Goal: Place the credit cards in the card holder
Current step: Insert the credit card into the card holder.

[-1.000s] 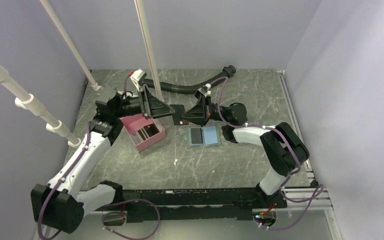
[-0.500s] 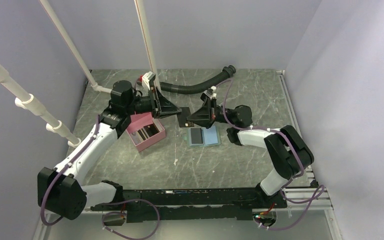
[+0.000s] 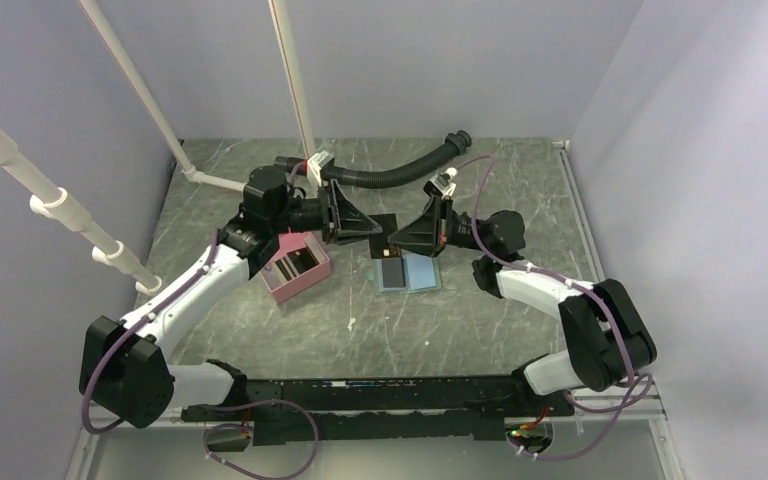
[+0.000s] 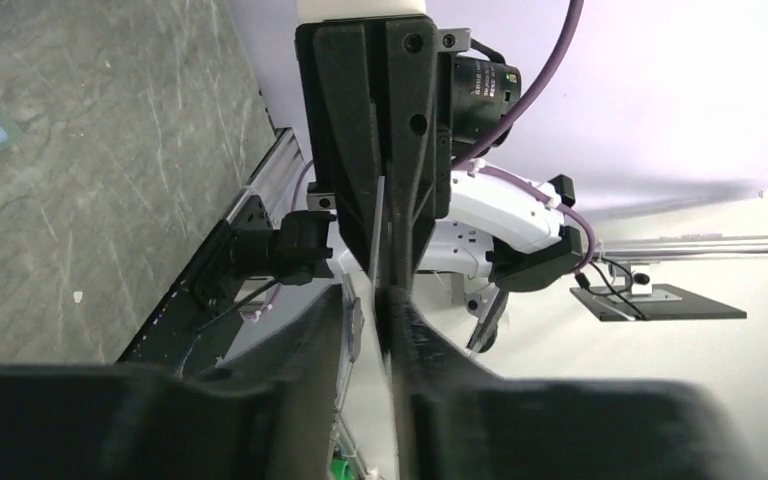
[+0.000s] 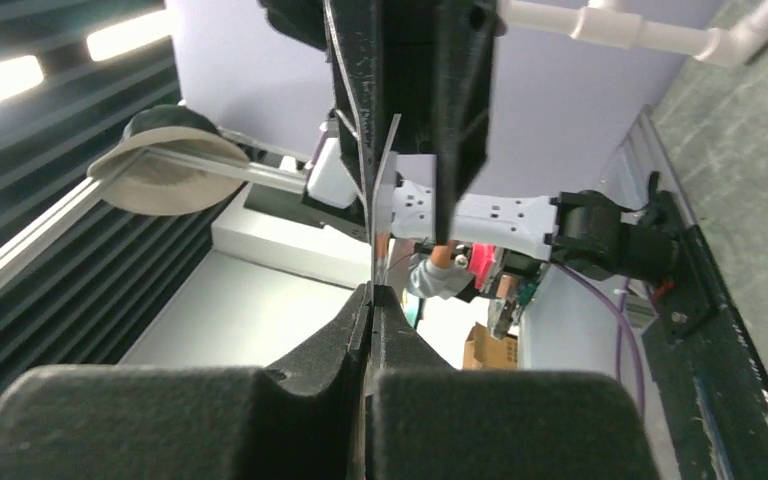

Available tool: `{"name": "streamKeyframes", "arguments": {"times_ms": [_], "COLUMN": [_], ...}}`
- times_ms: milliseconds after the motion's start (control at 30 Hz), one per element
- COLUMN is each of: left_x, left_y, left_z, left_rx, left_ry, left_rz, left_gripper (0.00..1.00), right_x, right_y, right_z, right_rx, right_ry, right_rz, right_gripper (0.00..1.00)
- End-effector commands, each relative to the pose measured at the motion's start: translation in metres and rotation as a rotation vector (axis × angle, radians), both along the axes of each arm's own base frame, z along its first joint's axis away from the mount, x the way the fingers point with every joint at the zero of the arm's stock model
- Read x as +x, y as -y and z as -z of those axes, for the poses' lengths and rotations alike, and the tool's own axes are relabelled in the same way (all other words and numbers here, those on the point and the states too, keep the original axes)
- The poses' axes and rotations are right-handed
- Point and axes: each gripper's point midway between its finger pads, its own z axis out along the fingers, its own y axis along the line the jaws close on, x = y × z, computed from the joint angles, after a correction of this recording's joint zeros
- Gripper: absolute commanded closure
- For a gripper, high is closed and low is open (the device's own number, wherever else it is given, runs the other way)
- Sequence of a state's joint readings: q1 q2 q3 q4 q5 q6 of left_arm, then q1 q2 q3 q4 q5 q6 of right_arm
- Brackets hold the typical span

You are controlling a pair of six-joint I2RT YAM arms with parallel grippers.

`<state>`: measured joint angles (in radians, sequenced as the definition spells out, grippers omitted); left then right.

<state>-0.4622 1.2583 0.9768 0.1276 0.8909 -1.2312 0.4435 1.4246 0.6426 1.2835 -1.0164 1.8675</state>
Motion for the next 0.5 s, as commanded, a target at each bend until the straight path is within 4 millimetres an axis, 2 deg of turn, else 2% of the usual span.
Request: {"name": "streamKeyframes", "arguments": {"times_ms": [0, 33, 67, 100, 167, 200, 267, 333, 467], "left_x": [0.005, 0.005, 0.007, 0.010, 0.011, 0.013, 0.014, 0.016, 0.033], "left_y": [0.011, 0.011, 0.011, 0.010, 0.005, 0.005, 0.007, 0.012, 0.020], "left_z": [0.002, 0.003, 0.008, 0.014, 0.040, 0.052, 0.076, 0.100, 0.142], "left_rx": [0.012, 0.026, 0.058, 0.095, 0.203, 0.238, 0.288, 0.335, 0.425], "left_ry": [0.058, 0.075, 0.077, 0.089, 0.062, 0.050, 0.025, -0.015, -0.055], "left_rz": [-0.002, -0.006, -0.018, -0.035, -0.037, -0.030, 0.022, 0.064, 0.086], "left_gripper": [0.81, 0.95, 1.00, 1.00, 1.00, 1.00, 1.00, 1.00, 1.00], "right_x": [0.003, 0.005, 0.009, 0.014, 0.031, 0.036, 0.044, 0.048, 0.059], "right_y": [0.005, 0.007, 0.011, 0.016, 0.032, 0.042, 0.060, 0.071, 0.074], "right_z": [0.012, 0.020, 0.030, 0.043, 0.087, 0.108, 0.143, 0.167, 0.202], "right_rx": [-0.062, -0.089, -0.127, -0.182, -0.372, -0.479, -0.685, -0.804, -0.864], "right_ry": [0.048, 0.038, 0.039, 0.053, 0.010, 0.014, 0.142, 0.162, 0.149], "right_rz": [0.044, 0.056, 0.073, 0.098, 0.169, 0.203, 0.234, 0.223, 0.206], "right_gripper": [1.00, 1.00, 0.95, 0.83, 0.63, 0.55, 0.45, 0.43, 0.62]}}
